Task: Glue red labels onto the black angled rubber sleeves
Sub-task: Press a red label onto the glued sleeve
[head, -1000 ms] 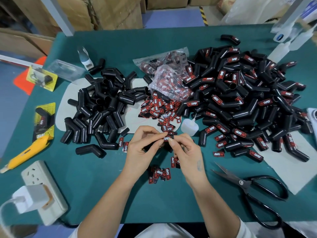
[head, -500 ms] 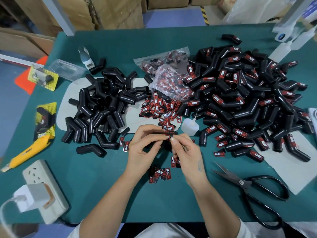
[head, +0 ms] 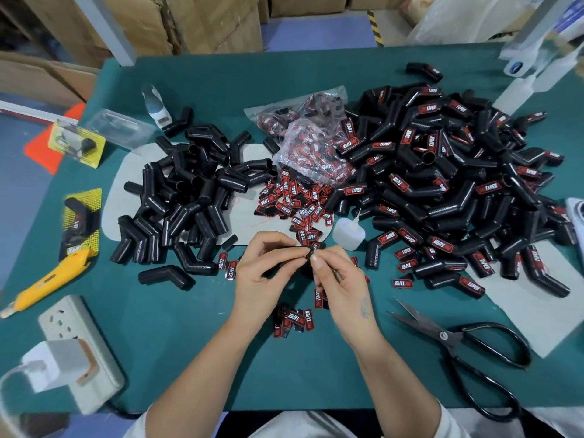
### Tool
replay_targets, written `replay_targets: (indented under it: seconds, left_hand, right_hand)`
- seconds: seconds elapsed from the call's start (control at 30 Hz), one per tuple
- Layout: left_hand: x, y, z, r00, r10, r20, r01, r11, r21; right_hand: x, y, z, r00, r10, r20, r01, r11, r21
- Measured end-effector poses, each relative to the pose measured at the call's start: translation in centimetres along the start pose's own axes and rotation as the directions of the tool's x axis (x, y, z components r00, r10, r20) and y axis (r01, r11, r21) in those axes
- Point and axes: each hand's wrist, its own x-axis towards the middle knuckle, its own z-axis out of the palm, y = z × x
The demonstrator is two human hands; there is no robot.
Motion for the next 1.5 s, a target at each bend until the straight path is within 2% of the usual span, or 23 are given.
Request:
replay_targets:
  seconds: [0.67,0.97,1.5]
  left_hand:
    - [0.18,-0.04,-0.25,0.999,-0.035,0.021,0.036,0.998,-0.048]
    - [0.10,-0.05,-0.41,1.000,-0.015,0.026,0.016,0.999,-0.046]
    - [-0.25,-0.02,-0.23,0.999,0.017,0.031,-0.016,0.999,-0.039]
  right_hand:
    - [-0.04,-0.44,0.11,0.999,0.031,0.023,-0.032,0.998,0.046]
    - [0.00,-0.44,0.05,0.999,0.002,0.032,-0.003,0.999,0.039]
    - [0.10,-0.06,-0.13,0.998,0.054,0.015,-0.055,0.996,0.076]
